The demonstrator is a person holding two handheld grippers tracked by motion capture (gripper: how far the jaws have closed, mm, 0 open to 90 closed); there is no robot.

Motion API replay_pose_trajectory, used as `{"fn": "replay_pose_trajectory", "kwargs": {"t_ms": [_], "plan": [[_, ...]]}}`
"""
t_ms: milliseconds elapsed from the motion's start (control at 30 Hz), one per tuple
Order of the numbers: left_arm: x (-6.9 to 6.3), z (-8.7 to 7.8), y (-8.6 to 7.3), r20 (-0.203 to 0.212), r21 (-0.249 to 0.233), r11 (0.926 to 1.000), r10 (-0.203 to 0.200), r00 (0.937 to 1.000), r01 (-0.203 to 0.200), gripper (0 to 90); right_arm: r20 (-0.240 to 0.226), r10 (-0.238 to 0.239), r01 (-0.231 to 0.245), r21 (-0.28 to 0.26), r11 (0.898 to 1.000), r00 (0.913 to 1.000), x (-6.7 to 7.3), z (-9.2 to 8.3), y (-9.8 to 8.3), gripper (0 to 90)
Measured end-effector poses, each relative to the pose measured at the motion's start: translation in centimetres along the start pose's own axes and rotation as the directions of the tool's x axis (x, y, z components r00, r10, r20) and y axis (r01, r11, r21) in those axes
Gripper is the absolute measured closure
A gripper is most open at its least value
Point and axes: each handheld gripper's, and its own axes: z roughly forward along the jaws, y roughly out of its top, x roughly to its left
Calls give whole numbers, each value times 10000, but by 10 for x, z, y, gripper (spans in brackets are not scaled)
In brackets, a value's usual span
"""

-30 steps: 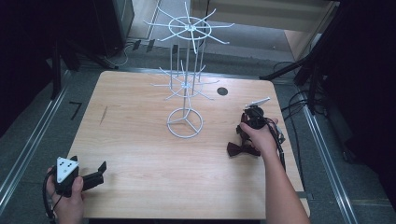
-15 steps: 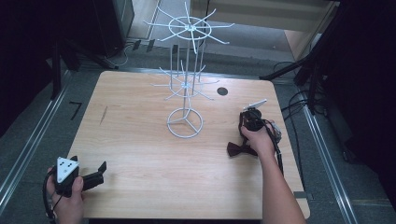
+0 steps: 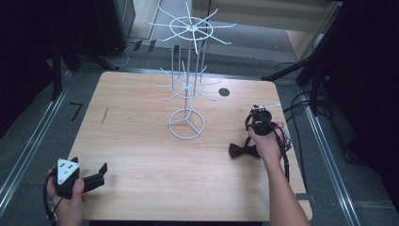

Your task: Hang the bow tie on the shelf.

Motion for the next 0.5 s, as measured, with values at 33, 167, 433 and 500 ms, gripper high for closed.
{"fn": "replay_pose_trajectory", "kwargs": {"t_ms": [33,167,433,500], "plan": [[0,0,0,11,14,10000,-19,10000,19,2,47,-68,69,-214,9997,10000,1,-3,0,900],[-1,0,0,23,11,10000,19,10000,-19,1,133,-283,295,-987,9947,9995,5,-16,-3,900],[-1,0,0,15,6,10000,19,10000,-19,2,37,-691,682,-2196,9732,9976,16,-37,-7,900],[-1,0,0,12,-3,10000,24,10000,-24,1,-12,-809,782,-2434,9668,9967,19,-41,-7,900]]}}
